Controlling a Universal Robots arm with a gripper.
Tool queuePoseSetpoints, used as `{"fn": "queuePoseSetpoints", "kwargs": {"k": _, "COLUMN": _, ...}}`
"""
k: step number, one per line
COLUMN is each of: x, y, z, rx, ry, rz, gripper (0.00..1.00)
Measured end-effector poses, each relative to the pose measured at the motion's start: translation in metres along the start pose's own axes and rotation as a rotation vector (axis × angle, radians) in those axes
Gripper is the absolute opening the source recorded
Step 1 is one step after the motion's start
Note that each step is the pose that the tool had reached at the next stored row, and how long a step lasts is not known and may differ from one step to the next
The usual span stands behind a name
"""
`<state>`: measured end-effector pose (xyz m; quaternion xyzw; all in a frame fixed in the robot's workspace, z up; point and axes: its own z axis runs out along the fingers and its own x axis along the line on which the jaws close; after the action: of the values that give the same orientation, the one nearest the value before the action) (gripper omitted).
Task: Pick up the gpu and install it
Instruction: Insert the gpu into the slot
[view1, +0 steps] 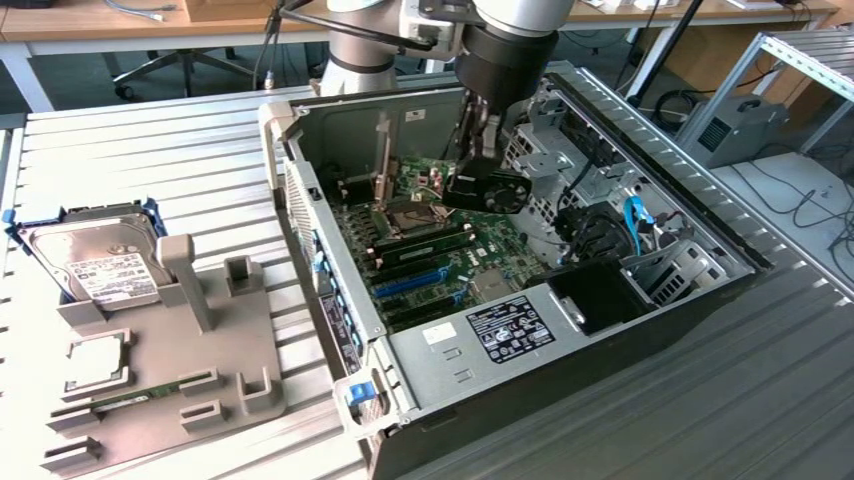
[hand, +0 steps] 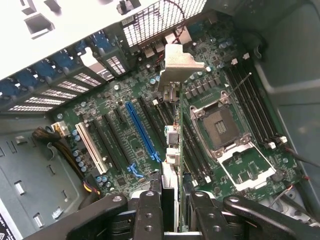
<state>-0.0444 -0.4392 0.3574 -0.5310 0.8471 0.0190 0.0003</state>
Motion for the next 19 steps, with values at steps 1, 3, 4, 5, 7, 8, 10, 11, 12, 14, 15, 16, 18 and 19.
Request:
{"fn": "queuePoseSetpoints", "kwargs": {"k": 1, "x": 0.0000, "y": 0.0000, "z": 0.0000, "rx": -0.0001, "ry": 0.0002, "rz": -0.005, "gripper": 0.26}}
{"fn": "queuePoseSetpoints", "kwargs": {"k": 3, "x": 0.0000, "y": 0.0000, "z": 0.0000, "rx": -0.0003, "ry": 0.0006, "rz": -0.017, "gripper": 0.26}}
{"fn": "queuePoseSetpoints", "kwargs": {"k": 4, "x": 0.0000, "y": 0.0000, "z": 0.0000, "rx": -0.0004, "ry": 0.0007, "rz": -0.023, "gripper": 0.26}}
{"fn": "queuePoseSetpoints", "kwargs": {"k": 5, "x": 0.0000, "y": 0.0000, "z": 0.0000, "rx": -0.0006, "ry": 0.0010, "rz": -0.030, "gripper": 0.26}}
{"fn": "queuePoseSetpoints", "kwargs": {"k": 7, "x": 0.0000, "y": 0.0000, "z": 0.0000, "rx": -0.0008, "ry": 0.0014, "rz": -0.042, "gripper": 0.26}}
{"fn": "queuePoseSetpoints", "kwargs": {"k": 8, "x": 0.0000, "y": 0.0000, "z": 0.0000, "rx": -0.0009, "ry": 0.0015, "rz": -0.047, "gripper": 0.26}}
{"fn": "queuePoseSetpoints", "kwargs": {"k": 10, "x": 0.0000, "y": 0.0000, "z": 0.0000, "rx": -0.0011, "ry": 0.0019, "rz": -0.058, "gripper": 0.26}}
{"fn": "queuePoseSetpoints", "kwargs": {"k": 11, "x": 0.0000, "y": 0.0000, "z": 0.0000, "rx": -0.0013, "ry": 0.0021, "rz": -0.064, "gripper": 0.26}}
{"fn": "queuePoseSetpoints", "kwargs": {"k": 12, "x": 0.0000, "y": 0.0000, "z": 0.0000, "rx": -0.0014, "ry": 0.0022, "rz": -0.068, "gripper": 0.26}}
{"fn": "queuePoseSetpoints", "kwargs": {"k": 14, "x": 0.0000, "y": 0.0000, "z": 0.0000, "rx": -0.0016, "ry": 0.0026, "rz": -0.081, "gripper": 0.26}}
{"fn": "queuePoseSetpoints", "kwargs": {"k": 15, "x": 0.0000, "y": 0.0000, "z": 0.0000, "rx": -0.0018, "ry": 0.0028, "rz": -0.086, "gripper": 0.26}}
{"fn": "queuePoseSetpoints", "kwargs": {"k": 16, "x": 0.0000, "y": 0.0000, "z": 0.0000, "rx": -0.0019, "ry": 0.0030, "rz": -0.092, "gripper": 0.26}}
{"fn": "queuePoseSetpoints", "kwargs": {"k": 18, "x": 0.0000, "y": 0.0000, "z": 0.0000, "rx": -0.0021, "ry": 0.0033, "rz": -0.104, "gripper": 0.26}}
{"fn": "queuePoseSetpoints", "kwargs": {"k": 19, "x": 0.0000, "y": 0.0000, "z": 0.0000, "rx": -0.0022, "ry": 0.0035, "rz": -0.109, "gripper": 0.26}}
